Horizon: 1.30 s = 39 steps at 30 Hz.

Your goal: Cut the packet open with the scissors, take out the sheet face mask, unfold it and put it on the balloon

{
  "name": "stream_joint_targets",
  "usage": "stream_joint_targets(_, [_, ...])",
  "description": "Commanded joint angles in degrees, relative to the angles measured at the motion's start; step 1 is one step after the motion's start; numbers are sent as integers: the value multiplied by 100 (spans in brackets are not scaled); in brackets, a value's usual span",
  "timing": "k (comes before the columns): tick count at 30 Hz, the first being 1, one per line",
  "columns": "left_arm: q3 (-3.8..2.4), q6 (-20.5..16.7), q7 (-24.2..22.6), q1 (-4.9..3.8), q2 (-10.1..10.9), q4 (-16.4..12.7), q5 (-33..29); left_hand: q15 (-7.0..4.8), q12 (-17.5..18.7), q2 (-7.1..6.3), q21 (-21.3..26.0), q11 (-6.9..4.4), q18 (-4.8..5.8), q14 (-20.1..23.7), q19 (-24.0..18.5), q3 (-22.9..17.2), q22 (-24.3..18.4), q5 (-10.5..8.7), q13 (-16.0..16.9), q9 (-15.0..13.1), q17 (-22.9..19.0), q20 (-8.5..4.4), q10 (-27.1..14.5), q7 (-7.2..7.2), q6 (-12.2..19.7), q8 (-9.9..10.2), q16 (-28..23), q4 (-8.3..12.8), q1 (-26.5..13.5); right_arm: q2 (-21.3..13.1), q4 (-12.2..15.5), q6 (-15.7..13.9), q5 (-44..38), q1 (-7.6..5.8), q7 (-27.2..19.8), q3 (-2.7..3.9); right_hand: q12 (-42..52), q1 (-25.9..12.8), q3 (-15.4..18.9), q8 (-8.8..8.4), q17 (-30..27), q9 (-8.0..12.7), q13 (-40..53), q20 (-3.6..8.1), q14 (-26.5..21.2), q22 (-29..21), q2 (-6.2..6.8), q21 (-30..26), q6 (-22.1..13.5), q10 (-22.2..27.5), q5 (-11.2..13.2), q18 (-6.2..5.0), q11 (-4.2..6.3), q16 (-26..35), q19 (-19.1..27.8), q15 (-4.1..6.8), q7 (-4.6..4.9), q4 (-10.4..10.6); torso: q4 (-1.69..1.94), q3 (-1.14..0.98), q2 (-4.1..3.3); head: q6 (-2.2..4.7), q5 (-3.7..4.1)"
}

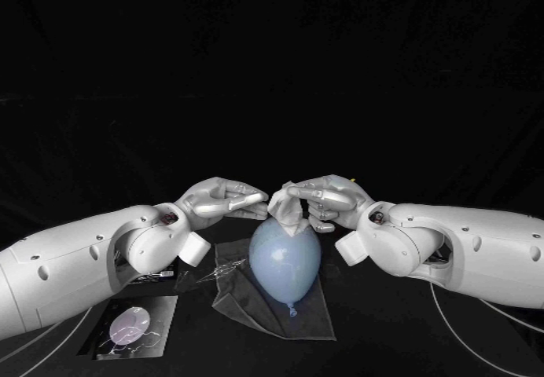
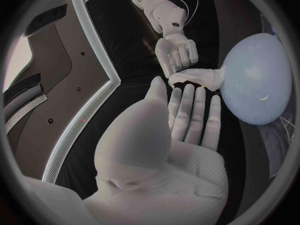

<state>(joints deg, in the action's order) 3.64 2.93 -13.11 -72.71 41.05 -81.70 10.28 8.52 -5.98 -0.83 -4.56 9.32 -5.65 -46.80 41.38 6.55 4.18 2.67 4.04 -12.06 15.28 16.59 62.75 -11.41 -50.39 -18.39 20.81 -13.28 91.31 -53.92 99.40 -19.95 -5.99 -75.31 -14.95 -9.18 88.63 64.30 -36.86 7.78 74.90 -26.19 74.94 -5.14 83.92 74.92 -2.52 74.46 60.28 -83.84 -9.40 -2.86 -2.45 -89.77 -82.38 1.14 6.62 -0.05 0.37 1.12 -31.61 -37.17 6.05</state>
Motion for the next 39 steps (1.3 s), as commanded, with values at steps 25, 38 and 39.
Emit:
stream_joint_targets(25, [-6, -1106, -320, -3, 194, -171, 271, -144, -217, 199, -484, -17, -461, -398, 893, 471, 169, 10, 23, 123, 302, -38, -140, -66, -3, 150, 815, -307, 253, -21, 58, 15, -207, -4, 3, 2, -69, -1511, -470, -45, 1510, 111, 1400, 9, 608, 1041, 45, -103, -121, -535, -579, -63, -8, -23, 54, -1, 56, 510, -2, 1, -5, 9, 45])
stream_joint_targets(38, [-13, -1205, -435, -3, 518, -604, 298, -641, -718, 635, -1721, -377, -504, -1466, 2261, 266, 815, 23, 158, 79, 1164, -707, 568, 204, -517, -61, 2520, -223, 1005, -28, 75, -167, -221, -4, -61, 2, -43, -1064, -800, 14, 1510, 71, 1414, 10, 608, 1053, -204, -65, -112, -546, 101, -56, -7, -23, 34, 1, 55, -55, 1, 2, -4, 8, 65])
stream_joint_targets(39, [-14, -1201, -427, -3, 555, -660, 301, -656, -737, 676, -1830, -410, -491, -1492, 2315, 227, 884, 13, 173, 72, 1226, -762, 562, 233, -529, -69, 2624, -245, 1011, -28, 78, -201, -223, -4, -71, 2, -49, -984, -799, 20, 1510, 66, 1411, 9, 608, 1054, -211, -62, -117, -544, 185, -55, -11, -23, 33, -4, 59, -73, 1, 2, -4, 9, 64])
